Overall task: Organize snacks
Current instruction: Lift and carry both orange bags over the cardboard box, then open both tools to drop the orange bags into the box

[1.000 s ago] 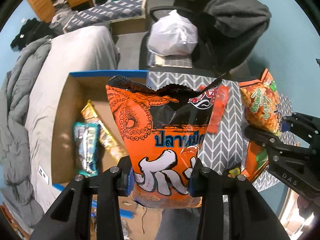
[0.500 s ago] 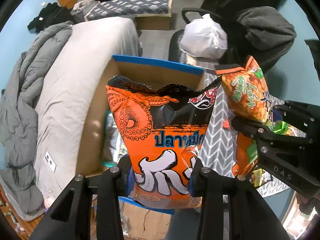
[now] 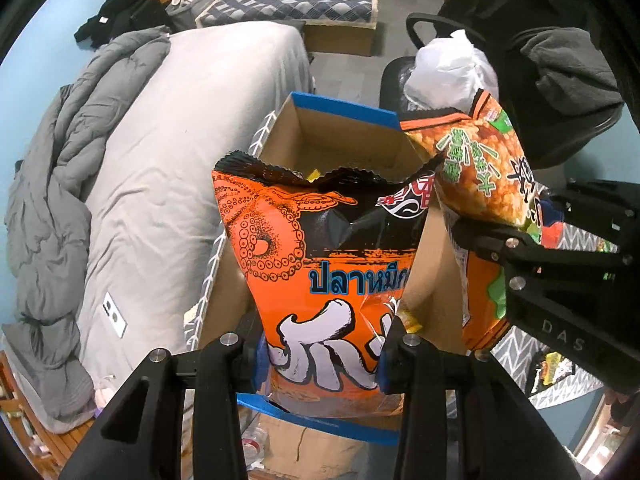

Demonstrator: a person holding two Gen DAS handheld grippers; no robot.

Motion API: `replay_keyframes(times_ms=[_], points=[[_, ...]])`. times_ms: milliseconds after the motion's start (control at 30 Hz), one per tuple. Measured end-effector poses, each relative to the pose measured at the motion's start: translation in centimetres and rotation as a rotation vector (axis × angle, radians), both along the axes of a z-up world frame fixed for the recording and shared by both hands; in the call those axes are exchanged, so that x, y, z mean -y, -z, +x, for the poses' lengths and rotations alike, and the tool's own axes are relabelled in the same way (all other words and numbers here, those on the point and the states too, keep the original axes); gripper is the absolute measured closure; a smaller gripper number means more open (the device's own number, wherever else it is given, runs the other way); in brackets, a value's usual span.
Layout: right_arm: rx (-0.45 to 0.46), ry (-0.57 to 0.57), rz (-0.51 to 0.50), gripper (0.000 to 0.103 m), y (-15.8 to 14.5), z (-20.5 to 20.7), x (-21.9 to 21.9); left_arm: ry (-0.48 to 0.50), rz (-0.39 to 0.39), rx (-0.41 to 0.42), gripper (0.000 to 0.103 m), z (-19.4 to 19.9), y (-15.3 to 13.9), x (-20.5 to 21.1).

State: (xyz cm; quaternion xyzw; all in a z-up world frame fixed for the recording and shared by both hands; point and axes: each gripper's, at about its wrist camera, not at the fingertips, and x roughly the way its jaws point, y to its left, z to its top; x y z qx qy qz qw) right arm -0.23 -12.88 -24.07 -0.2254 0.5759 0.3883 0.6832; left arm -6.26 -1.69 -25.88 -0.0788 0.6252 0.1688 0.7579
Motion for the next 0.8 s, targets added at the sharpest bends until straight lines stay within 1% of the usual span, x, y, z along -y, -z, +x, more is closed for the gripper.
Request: replay_keyframes(times_ms=[267,300,333,367,400,433,467,533,800], points=[[-0.035,0.010,-0.028,0.070,1.8,0.5,-2.4,-0.025,-0.006,-0.038,0.063,-0.2,1.6,-1.0],[-0.039,0.013,-0.030,0.069,1.9,0.5,-2.5,-0.026,-0.002,-0.040,0.061,-0.2,1.6,-1.1],[-0.044,0.014,-0.030,0.069,2.0,0.6,-2.5,-0.026,0.004,-0.043,0.056,-0.2,1.6,-1.1],[-0.045,0.017,-0.030,0.066,2.0,0.6,-2.6,-0.021,0.007,-0.048,0.053,-0.3,1.6,-1.0],[-0.049,0.020,-0.029,0.056,2.0,0.7,-2.5,-0.017,0.005,-0.049,0.045,-0.3,1.6,-1.0],[-0.051,0.024,-0.026,0.051,1.9,0.8,-2.5,-0.016,0.005,-0.048,0.039,-0.3,1.6,-1.0],[-0.049,0.029,-0.022,0.046,1.8,0.9,-2.5,-0.016,0.006,-0.044,0.038,-0.3,1.5,-1.0],[-0.042,0.035,-0.017,0.046,1.6,1.0,-2.4,-0.020,0.009,-0.037,0.035,-0.4,1.2,-1.0],[-0.023,0.053,-0.019,0.046,0.7,1.0,-1.6,-0.018,0.002,-0.023,0.034,-0.2,0.2,-0.8]])
